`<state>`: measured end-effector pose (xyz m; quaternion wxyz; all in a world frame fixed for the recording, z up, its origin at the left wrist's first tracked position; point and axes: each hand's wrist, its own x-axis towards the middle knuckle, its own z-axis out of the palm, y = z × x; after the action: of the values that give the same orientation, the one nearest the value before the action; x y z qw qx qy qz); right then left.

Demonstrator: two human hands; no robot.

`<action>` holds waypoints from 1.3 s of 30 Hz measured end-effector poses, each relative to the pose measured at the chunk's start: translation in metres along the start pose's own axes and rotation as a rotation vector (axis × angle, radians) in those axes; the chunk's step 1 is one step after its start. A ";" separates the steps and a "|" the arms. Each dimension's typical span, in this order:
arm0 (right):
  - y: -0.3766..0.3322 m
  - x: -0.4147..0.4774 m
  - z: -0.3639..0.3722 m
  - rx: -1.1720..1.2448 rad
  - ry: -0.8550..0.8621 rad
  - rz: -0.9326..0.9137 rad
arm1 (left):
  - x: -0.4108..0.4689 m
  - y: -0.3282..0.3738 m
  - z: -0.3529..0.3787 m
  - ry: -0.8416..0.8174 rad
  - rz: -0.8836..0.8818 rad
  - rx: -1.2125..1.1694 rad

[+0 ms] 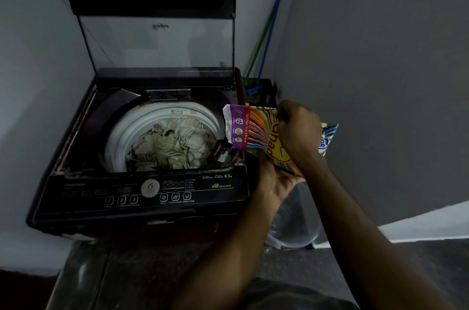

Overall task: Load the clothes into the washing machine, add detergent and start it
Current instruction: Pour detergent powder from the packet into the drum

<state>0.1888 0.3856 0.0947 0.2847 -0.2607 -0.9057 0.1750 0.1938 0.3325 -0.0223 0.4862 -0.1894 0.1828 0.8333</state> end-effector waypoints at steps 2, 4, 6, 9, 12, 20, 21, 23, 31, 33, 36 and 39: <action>0.001 0.002 0.000 0.000 0.010 -0.004 | 0.002 0.001 -0.002 -0.014 -0.003 -0.010; 0.003 0.003 0.000 0.009 0.022 0.007 | 0.004 0.002 -0.002 -0.036 -0.011 -0.004; 0.006 0.004 0.000 0.017 0.023 0.023 | 0.005 0.002 -0.001 -0.048 -0.016 0.017; 0.010 0.003 0.001 0.024 0.017 0.039 | 0.006 0.000 -0.001 -0.044 -0.019 0.035; 0.014 0.001 0.002 0.045 0.002 0.044 | 0.007 -0.003 -0.004 -0.059 -0.010 0.033; 0.028 -0.005 0.001 0.106 0.004 0.098 | 0.007 -0.004 -0.006 -0.020 -0.019 0.124; 0.034 -0.007 0.001 0.127 0.013 0.124 | 0.006 -0.004 -0.007 0.003 -0.015 0.153; 0.046 -0.013 0.000 0.210 0.029 0.187 | 0.004 -0.003 -0.006 0.044 -0.007 0.228; 0.086 -0.044 -0.006 0.698 0.166 0.392 | -0.002 -0.005 0.003 0.101 0.093 0.482; 0.091 -0.049 -0.011 0.786 0.177 0.400 | -0.005 0.000 0.005 0.092 0.172 0.545; 0.095 -0.052 -0.022 0.894 0.207 0.372 | -0.013 0.014 0.005 0.063 0.258 0.714; 0.099 -0.051 -0.034 0.977 0.219 0.359 | -0.026 0.037 0.009 0.078 0.391 0.891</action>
<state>0.2825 0.4416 0.0536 0.4316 -0.2656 -0.6247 0.5940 0.1721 0.3008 0.0030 0.3473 0.0440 0.5718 0.7420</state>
